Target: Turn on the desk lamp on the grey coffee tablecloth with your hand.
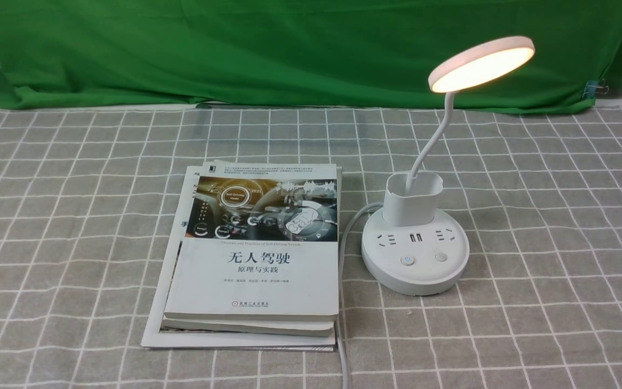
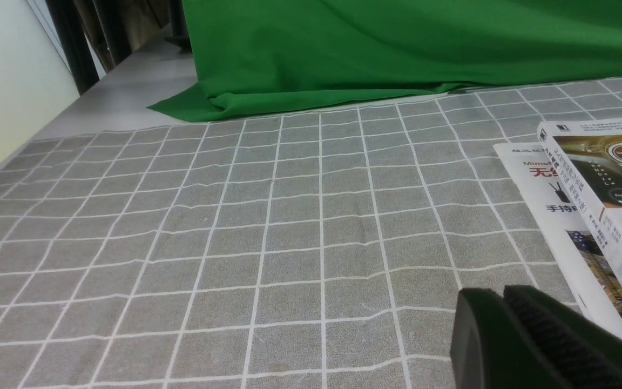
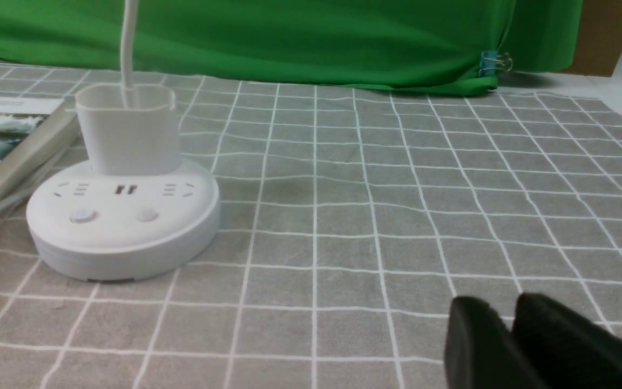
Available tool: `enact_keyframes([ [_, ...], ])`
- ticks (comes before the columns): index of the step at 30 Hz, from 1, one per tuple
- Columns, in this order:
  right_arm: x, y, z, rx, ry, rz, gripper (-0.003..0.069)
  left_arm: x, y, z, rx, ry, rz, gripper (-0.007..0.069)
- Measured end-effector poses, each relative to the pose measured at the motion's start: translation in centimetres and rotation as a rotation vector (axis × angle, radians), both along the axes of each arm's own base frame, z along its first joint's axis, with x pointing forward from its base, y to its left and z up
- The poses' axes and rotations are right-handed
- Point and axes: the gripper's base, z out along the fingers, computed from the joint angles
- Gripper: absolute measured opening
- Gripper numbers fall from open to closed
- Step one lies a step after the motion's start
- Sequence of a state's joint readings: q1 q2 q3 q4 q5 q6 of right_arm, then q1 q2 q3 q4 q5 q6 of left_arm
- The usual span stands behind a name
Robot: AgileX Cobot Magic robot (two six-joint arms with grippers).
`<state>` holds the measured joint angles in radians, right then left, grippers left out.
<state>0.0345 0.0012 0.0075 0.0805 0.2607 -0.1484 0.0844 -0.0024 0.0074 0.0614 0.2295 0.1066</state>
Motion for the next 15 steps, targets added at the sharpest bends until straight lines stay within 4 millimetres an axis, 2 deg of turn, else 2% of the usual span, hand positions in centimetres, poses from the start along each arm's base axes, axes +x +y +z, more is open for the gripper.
enact_keyframes([
  [15, 0.00, 0.00, 0.00, 0.000, 0.000, 0.000, 0.0197, 0.00, 0.00, 0.00, 0.001, 0.000, 0.000, 0.0019],
])
